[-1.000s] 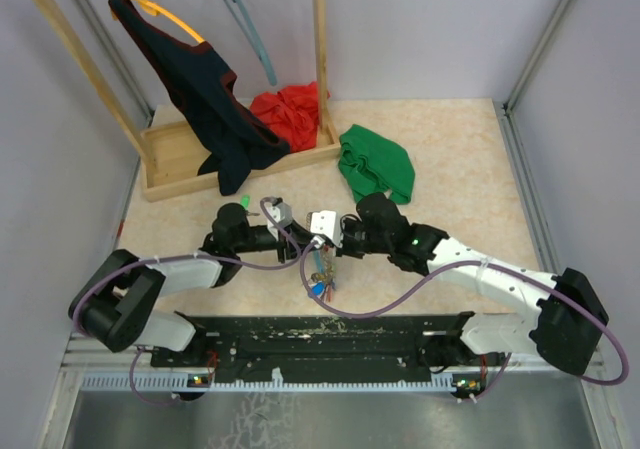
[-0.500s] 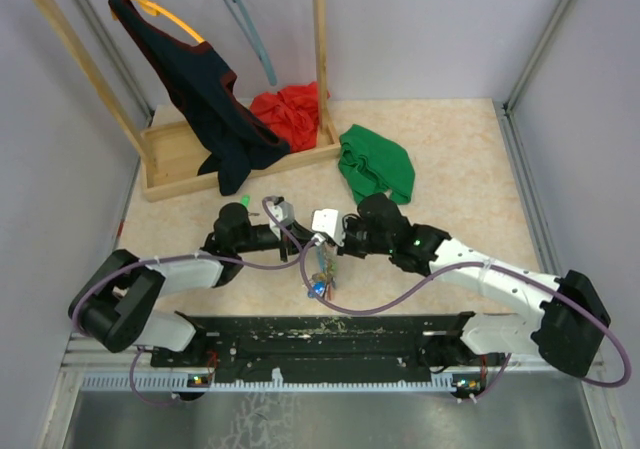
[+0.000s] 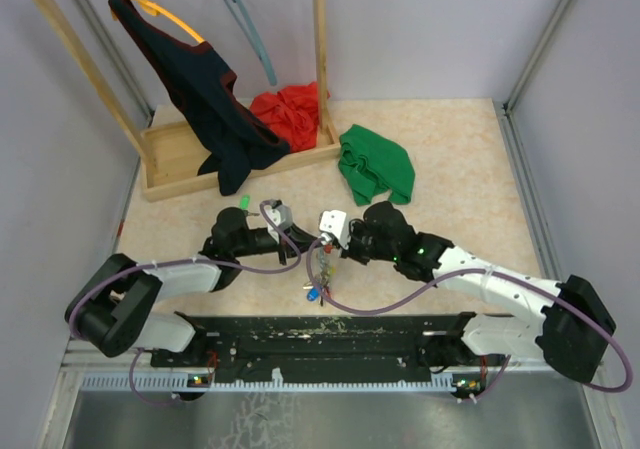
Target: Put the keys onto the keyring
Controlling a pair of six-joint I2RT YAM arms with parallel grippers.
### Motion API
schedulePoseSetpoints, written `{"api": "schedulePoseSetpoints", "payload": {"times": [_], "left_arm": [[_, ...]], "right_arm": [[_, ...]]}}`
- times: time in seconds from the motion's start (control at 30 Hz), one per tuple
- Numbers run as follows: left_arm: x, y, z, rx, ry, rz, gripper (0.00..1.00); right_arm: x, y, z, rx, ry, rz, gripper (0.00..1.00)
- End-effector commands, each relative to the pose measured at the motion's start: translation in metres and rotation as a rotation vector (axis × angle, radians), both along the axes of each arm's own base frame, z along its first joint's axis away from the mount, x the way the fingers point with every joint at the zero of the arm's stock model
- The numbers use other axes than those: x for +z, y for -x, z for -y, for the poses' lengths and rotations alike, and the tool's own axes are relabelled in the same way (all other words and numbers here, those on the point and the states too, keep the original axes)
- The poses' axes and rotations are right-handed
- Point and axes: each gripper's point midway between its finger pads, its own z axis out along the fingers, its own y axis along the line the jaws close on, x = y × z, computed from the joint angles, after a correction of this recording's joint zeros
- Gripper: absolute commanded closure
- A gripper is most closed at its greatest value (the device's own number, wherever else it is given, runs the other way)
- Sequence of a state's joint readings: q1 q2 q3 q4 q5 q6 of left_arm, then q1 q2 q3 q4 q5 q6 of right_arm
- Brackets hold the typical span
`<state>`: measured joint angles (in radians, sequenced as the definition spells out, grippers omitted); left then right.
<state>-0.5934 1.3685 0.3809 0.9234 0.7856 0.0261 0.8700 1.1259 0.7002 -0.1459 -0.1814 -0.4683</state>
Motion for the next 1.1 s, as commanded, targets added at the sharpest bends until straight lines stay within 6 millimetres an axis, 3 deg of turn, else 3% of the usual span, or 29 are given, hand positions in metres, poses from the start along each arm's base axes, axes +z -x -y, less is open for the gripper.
{"api": "schedulePoseSetpoints", "payload": {"times": [0.0,0.17,0.4,0.43,0.57,0.67,0.83,1.07], "left_arm": [[0.016,-0.005,-0.005,0.038,0.051,0.051,1.0],[0.017,-0.004,-0.006,0.041,0.057,0.055,1.0],[0.008,-0.011,-0.004,0.054,0.025,0.034,1.0],[0.008,-0.013,-0.004,0.057,0.017,0.032,1.0],[0.002,-0.023,-0.002,0.077,-0.029,0.018,1.0],[-0.005,-0.034,-0.002,0.12,-0.066,-0.012,1.0],[-0.02,-0.061,-0.004,0.23,-0.133,-0.076,1.0],[-0.044,-0.104,0.012,0.293,-0.234,-0.176,0.96]], "right_arm": [[-0.003,-0.008,0.004,-0.061,-0.017,-0.022,1.0],[-0.012,-0.006,0.004,-0.072,-0.012,-0.051,1.0],[-0.002,-0.019,0.001,-0.133,-0.045,-0.036,1.0],[0.0,-0.022,0.002,-0.156,-0.047,-0.03,0.97],[0.018,-0.032,0.015,-0.267,-0.079,0.01,0.67],[0.036,-0.037,0.028,-0.367,-0.147,0.041,0.56],[0.055,-0.04,0.053,-0.539,-0.292,0.064,0.49],[0.047,-0.029,0.064,-0.591,-0.374,0.02,0.48]]}}
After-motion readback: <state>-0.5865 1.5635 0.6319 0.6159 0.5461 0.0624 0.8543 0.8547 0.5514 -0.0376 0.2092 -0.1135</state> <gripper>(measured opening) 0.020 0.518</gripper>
